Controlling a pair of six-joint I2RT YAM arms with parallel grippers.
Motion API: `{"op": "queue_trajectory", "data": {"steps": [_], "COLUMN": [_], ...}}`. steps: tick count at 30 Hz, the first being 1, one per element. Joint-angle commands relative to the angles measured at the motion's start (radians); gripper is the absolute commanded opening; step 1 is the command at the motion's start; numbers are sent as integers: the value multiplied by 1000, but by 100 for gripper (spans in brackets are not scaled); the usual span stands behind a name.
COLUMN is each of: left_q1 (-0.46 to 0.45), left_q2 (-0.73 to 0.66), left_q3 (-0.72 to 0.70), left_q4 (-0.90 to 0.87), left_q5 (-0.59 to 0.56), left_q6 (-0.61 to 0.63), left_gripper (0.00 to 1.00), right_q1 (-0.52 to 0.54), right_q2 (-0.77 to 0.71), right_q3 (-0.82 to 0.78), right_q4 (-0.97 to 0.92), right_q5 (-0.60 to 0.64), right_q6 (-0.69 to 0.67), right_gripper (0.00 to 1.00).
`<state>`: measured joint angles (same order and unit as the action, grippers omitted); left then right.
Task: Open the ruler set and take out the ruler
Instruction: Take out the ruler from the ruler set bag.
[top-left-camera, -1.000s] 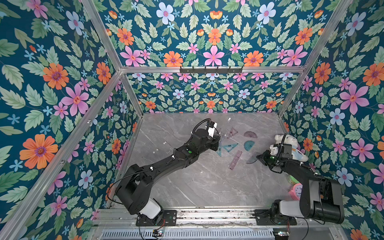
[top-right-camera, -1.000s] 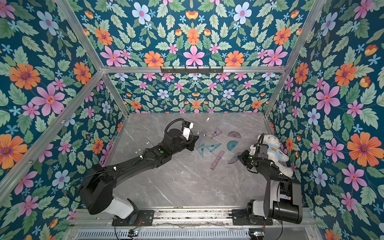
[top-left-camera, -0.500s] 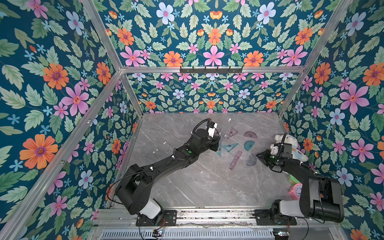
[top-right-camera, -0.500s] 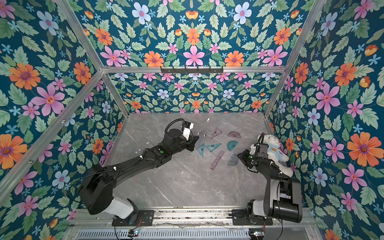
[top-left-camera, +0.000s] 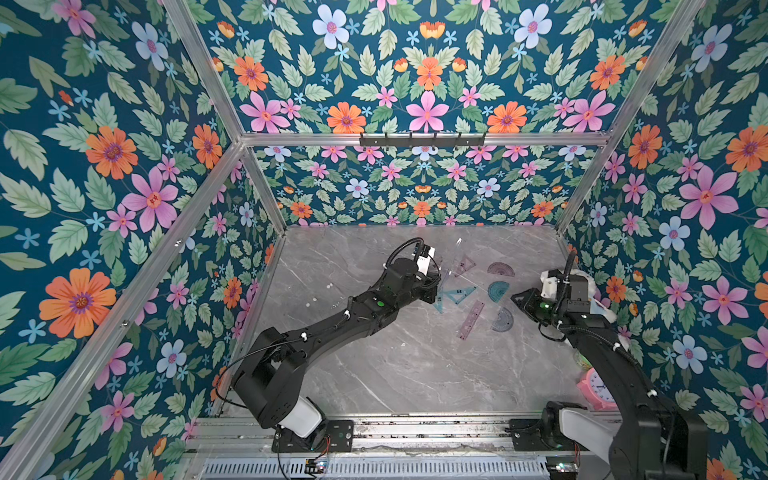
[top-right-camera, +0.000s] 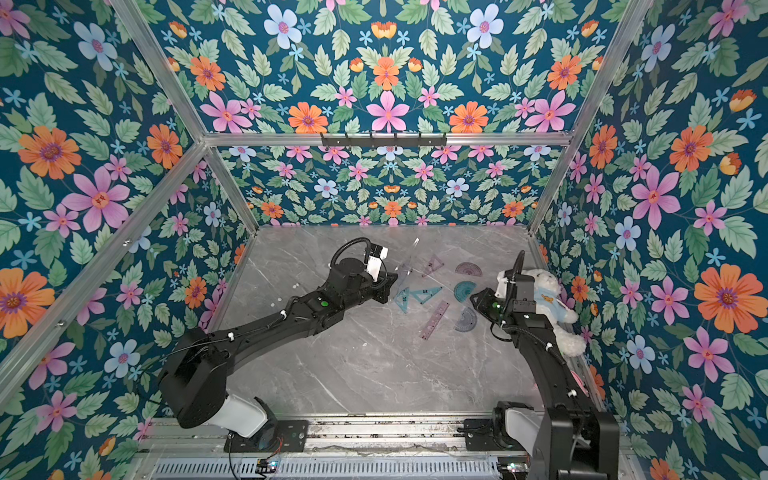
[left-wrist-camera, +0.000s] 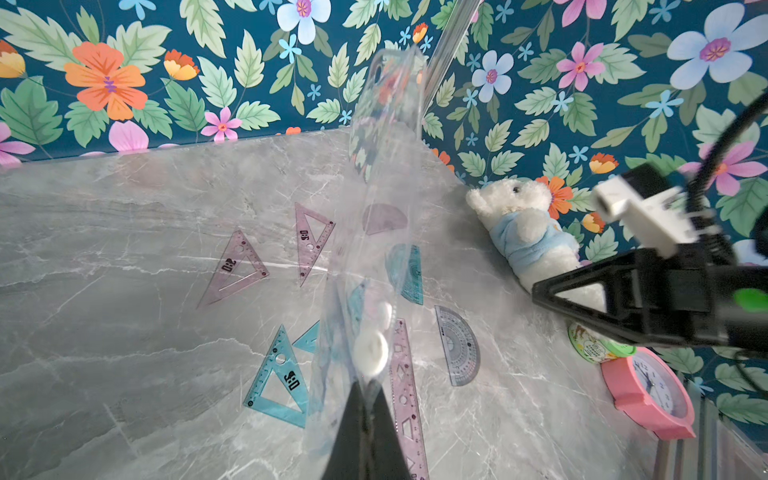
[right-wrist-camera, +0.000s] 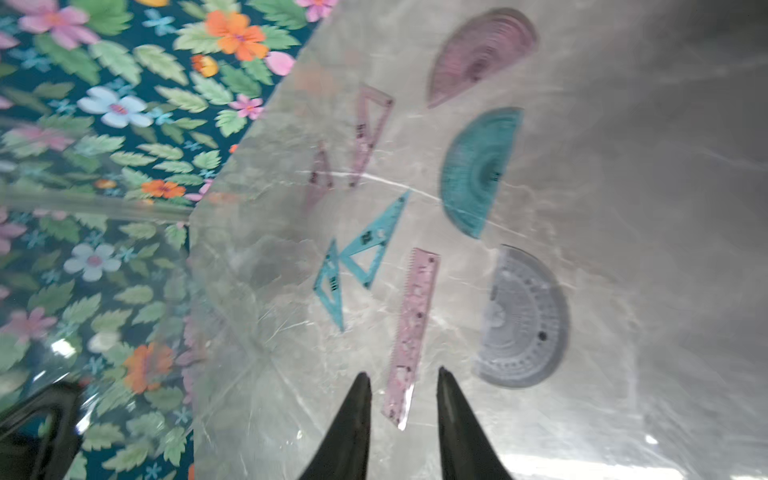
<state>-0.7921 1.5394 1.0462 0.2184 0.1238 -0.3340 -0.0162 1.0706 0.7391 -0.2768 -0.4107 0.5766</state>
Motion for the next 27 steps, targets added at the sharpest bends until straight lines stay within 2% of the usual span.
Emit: {"op": "queue_trajectory", "data": {"steps": [1, 6, 12, 21, 27], "left_q1": [-5, -22, -49, -65, -68], "left_q2": [10, 23, 33, 6, -2], "left_q3": [19, 34, 46, 30, 29], "left_q4": [9, 4, 2, 7, 19], "left_q5": [0, 4, 17, 20, 22], "left_q6": [16, 17, 12, -2, -8], "left_gripper": [0, 0, 0, 0, 0], "right_q1": [108, 309, 443, 479, 478], "right_q2": [-44, 15, 188, 305, 349], "right_q3": [68, 189, 319, 348, 352], "right_q4": [-77, -34, 24, 82, 73], "right_q5": [81, 116, 105, 142, 154], "right_q6": [17, 58, 80, 100, 89], "right_gripper": [26, 15, 8, 8, 14]}}
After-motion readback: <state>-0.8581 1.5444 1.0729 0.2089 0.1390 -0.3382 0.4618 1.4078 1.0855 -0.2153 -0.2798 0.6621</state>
